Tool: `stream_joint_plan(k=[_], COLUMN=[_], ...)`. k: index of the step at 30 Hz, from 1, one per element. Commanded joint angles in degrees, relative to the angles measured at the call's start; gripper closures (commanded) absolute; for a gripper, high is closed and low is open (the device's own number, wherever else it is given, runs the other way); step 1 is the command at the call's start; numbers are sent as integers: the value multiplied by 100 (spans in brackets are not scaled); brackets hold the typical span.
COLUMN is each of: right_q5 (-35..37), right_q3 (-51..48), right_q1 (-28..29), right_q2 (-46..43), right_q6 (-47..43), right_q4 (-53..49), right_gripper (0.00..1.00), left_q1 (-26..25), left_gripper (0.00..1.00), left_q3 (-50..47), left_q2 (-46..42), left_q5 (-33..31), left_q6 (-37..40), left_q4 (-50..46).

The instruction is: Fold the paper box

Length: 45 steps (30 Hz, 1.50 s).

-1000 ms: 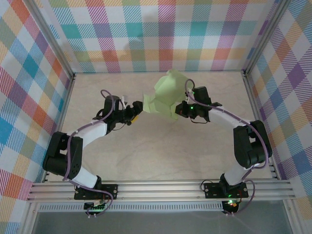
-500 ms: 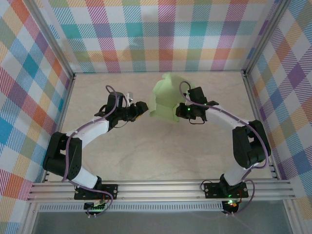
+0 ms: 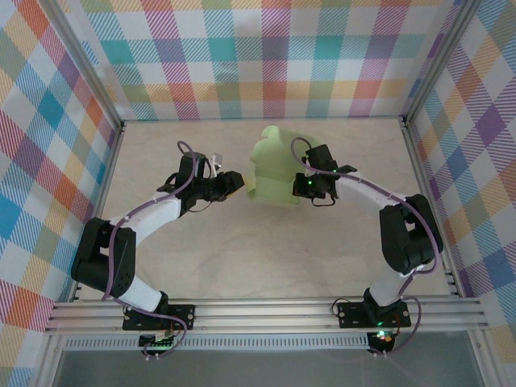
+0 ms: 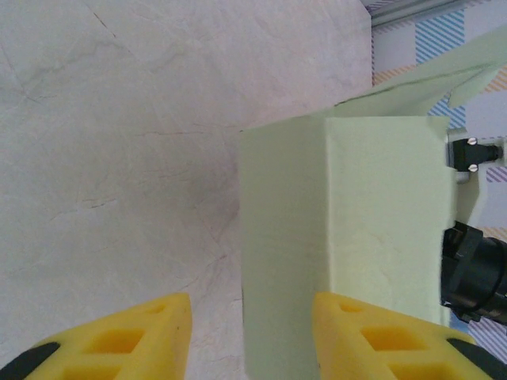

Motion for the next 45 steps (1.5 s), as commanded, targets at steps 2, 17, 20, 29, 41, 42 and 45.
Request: stream_joint_plan(k=[2,17,20,29,41,42,45], right_q5=[-88,203,278,886,1018,1020,992], right_q3=[115,187,192,346,368,368,354], right_q1=[39,166,179,355,416,416,424], right_q2=[74,185,228,238,198,198,173], right_q6=[-38,-195,-220,-428,-439,-434,-415], right_q4=[-12,-198,-233,-549,-553,-549,-531], right_gripper=[100,100,100,100,100,100,100], left_q1=[-110,-556,-615,-659,-780,-794,-811], left_gripper=[56,65,65,66,68,69,70], left_q3=[191,556,668,952,1075,1076,1088], left_q2=[134,779,980,1357,1767,1803,1902], left_q5=[270,330,347,161,-44,-67,-87], left_q6=[-105,-252,-313,-147,45,47,70], left_q4=[161,108,28,-633,-1022,-1034,-1057])
